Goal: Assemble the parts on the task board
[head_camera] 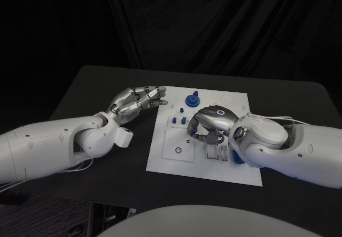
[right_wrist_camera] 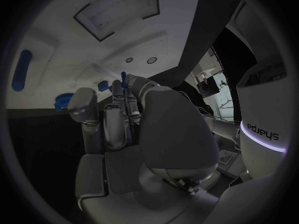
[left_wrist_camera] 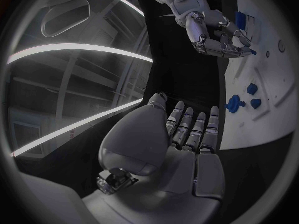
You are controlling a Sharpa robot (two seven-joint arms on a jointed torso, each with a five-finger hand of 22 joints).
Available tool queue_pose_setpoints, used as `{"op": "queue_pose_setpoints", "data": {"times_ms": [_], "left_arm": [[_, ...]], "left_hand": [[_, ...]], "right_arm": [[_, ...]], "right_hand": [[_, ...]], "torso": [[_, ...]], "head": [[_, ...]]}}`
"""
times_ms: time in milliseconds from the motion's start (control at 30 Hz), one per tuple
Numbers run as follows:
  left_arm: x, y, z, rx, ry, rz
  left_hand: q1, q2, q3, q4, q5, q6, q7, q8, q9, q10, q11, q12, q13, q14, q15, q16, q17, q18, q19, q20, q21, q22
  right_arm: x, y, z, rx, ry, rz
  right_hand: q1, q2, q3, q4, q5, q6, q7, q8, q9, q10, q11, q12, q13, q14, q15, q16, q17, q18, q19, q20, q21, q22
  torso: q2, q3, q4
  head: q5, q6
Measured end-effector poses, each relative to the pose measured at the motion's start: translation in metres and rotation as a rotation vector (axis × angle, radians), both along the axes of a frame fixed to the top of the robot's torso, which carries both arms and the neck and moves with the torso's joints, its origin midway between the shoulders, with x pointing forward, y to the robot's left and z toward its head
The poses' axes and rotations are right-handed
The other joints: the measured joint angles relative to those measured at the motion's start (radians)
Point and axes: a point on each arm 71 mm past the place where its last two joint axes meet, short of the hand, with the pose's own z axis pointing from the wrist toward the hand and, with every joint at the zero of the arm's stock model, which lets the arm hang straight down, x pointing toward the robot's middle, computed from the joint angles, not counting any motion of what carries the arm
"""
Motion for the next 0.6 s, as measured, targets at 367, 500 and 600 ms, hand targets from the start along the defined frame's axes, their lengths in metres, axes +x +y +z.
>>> {"op": "queue_pose_setpoints", "data": {"times_ms": [367,500,600], "left_arm": [[0.0009,0.0002,-0.0006,0.001,0.0,0.001],[0.0012,0.0001,-0.0009,0.002,0.001,0.0],[0.0011,0.0001,-0.0014,0.002,0.002,0.0]], "left_hand": [[0.0,0.0,0.0,0.0,0.0,0.0,0.0,0.0,0.0,0.0,0.0,0.0,0.0,0.0,0.0,0.0,0.0,0.0,0.0,0.0,0.0,0.0],[0.0,0.0,0.0,0.0,0.0,0.0,0.0,0.0,0.0,0.0,0.0,0.002,0.0,0.0,0.0,0.003,0.0,0.0,0.0,0.0,0.0,0.0],[0.0,0.0,0.0,0.0,0.0,0.0,0.0,0.0,0.0,0.0,0.0,0.004,0.0,0.0,0.0,0.004,0.0,0.0,0.0,0.0,0.0,0.0]], "right_arm": [[-0.0032,0.0041,-0.0064,-0.005,0.017,0.01],[-0.0037,0.0052,-0.0085,-0.009,0.023,0.012],[-0.0039,0.0061,-0.0102,-0.012,0.027,0.014]], "right_hand": [[0.004,0.004,0.0,0.0,-0.004,0.0,0.0,0.0,0.001,0.0,0.0,-0.001,0.0,0.0,0.0,0.0,0.0,0.0,0.0,0.0,0.0,0.0],[0.004,0.004,-0.004,-0.002,-0.004,0.0,0.0,0.0,0.001,0.0,0.0,-0.003,0.0,0.0,0.0,0.0,-0.001,0.0,0.0,0.0,0.0,0.0],[0.005,0.005,-0.004,-0.002,-0.004,0.0,0.0,0.0,0.001,0.0,0.0,0.0,0.001,0.0,0.0,0.0,-0.001,0.0,0.0,0.0,0.0,0.0]], "torso": [[-0.003,-0.0007,-0.0009],[-0.003,-0.0007,-0.0005],[-0.002,-0.0007,-0.0002]], "head": [[0.002,0.0],[0.001,0.0],[0.0,0.0]]}}
